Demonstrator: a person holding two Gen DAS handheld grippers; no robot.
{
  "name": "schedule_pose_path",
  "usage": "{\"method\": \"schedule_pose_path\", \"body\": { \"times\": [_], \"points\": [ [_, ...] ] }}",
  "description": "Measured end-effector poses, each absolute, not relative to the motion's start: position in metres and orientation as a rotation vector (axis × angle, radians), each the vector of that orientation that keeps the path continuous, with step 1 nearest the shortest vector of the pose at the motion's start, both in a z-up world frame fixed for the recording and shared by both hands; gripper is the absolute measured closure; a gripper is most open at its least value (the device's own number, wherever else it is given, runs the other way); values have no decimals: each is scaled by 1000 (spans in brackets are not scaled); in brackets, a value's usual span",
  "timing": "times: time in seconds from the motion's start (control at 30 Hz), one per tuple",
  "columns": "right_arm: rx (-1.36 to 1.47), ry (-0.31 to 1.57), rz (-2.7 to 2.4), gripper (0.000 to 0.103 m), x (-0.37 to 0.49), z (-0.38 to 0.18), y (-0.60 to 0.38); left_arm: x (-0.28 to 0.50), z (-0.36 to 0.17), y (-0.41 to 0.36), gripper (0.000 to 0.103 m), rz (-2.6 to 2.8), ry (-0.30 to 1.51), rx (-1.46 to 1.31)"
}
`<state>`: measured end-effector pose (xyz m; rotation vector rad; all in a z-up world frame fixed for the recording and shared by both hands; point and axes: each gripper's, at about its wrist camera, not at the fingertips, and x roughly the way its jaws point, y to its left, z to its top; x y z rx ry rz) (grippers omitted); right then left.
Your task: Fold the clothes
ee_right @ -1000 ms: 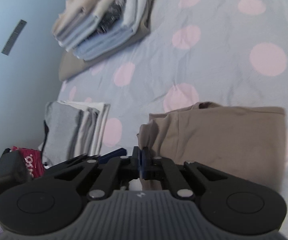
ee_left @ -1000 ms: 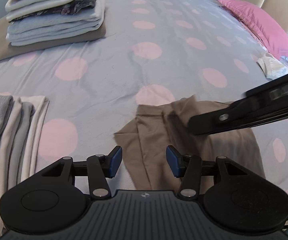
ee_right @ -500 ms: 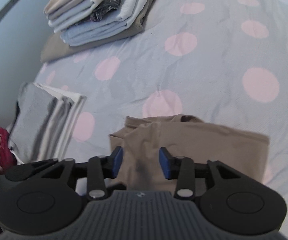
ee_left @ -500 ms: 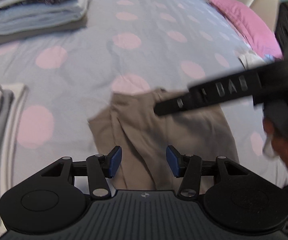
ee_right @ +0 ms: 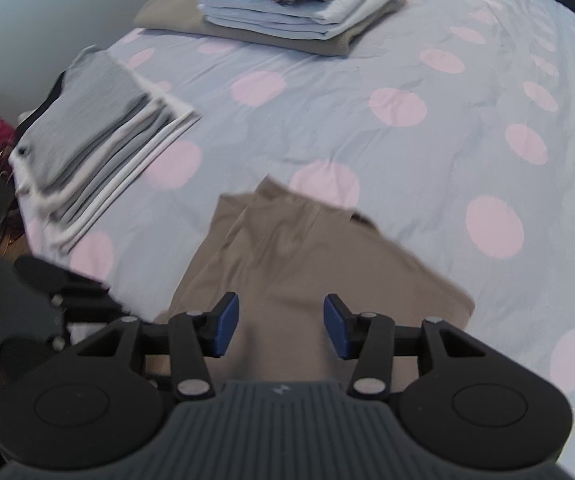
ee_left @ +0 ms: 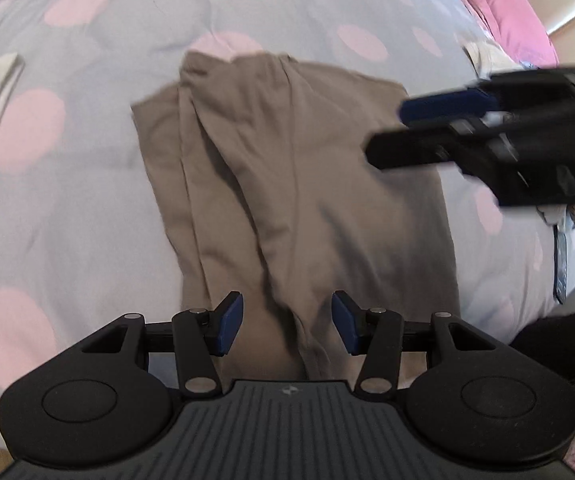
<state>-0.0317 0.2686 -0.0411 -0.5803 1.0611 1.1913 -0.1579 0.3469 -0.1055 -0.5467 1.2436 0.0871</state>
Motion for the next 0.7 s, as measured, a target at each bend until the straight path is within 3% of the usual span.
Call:
{"method": "schedule_pose_path", "body": {
  "times": [0.23,0.53,0.7],
  "points": [
    [-540,993,1180,49,-78,-49,192,-183,-117,318,61,57,1267,-609],
    [-390,1050,1090,49,-107,-80,118,-193,-125,302,64,68,1284,-665],
    [-396,996,1110,49,-122,-84,105,-195,-131,306,75,99,1277,-691]
  ]
}}
